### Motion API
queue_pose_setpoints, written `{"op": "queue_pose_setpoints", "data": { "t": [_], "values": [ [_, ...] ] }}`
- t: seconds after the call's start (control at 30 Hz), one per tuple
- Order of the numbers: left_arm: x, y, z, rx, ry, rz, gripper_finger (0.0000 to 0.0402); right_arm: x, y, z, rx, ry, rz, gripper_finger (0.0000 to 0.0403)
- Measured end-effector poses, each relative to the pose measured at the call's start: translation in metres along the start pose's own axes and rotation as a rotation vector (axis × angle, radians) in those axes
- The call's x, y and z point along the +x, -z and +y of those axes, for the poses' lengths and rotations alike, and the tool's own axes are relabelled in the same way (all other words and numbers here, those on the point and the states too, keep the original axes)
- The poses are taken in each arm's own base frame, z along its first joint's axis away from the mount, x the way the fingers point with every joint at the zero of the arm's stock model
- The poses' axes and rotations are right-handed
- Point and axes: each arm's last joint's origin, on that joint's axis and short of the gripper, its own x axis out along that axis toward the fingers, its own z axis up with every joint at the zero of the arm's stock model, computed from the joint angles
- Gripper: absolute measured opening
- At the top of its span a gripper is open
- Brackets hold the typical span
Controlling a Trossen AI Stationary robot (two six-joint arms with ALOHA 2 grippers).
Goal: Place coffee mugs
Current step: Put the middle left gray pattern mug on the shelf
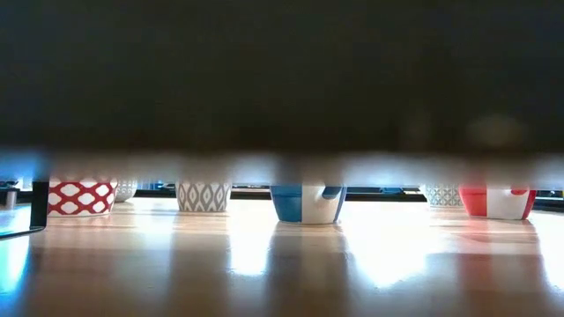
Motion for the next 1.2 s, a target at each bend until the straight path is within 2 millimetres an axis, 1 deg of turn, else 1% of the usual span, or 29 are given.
{"op": "queue_pose_setpoints", "data": {
  "t": [0.2, 0.37, 0.47, 0.53, 0.63, 0.7, 0.8, 0.93, 1.07, 1.2],
  "values": [
    [0.006, -0.017, -0.006, 0.045, -0.033, 0.068, 0.0182, 0.0, 0.0, 0.0, 0.069, 0.0, -0.004, 0.0165],
    [0.017, -0.04, -0.018, 0.133, -0.073, 0.088, 0.0182, 0.0, 0.0, -0.001, 0.094, 0.025, -0.007, 0.0165],
    [0.025, -0.045, -0.025, 0.14, -0.103, 0.115, 0.0182, 0.0, 0.0, -0.001, 0.108, 0.046, -0.007, 0.0165],
    [0.032, -0.041, -0.03, 0.131, -0.103, 0.145, 0.0182, 0.0, 0.0, -0.002, 0.108, 0.051, -0.007, 0.0165],
    [0.041, -0.027, -0.034, 0.108, -0.099, 0.228, 0.0182, 0.0, 0.0, -0.002, 0.106, 0.051, -0.006, 0.0165],
    [0.048, -0.021, -0.037, 0.085, -0.12, 0.251, 0.0182, 0.0, 0.0, -0.002, 0.106, 0.051, -0.006, 0.0165],
    [0.063, -0.013, -0.044, 0.094, -0.144, 0.271, 0.0182, 0.0, 0.0, -0.002, 0.106, 0.051, -0.006, 0.0165],
    [0.09, 0.003, -0.051, 0.105, -0.214, 0.288, 0.0181, 0.0, 0.0, -0.001, 0.106, 0.047, -0.005, 0.0165],
    [0.116, 0.013, -0.047, 0.167, -0.282, 0.279, 0.0181, 0.0, 0.001, -0.001, 0.1, 0.042, -0.004, 0.0165],
    [0.135, 0.019, -0.033, 0.143, -0.248, 0.299, 0.0181, 0.0, 0.001, -0.001, 0.106, 0.019, 0.002, 0.0165]
  ]
}}
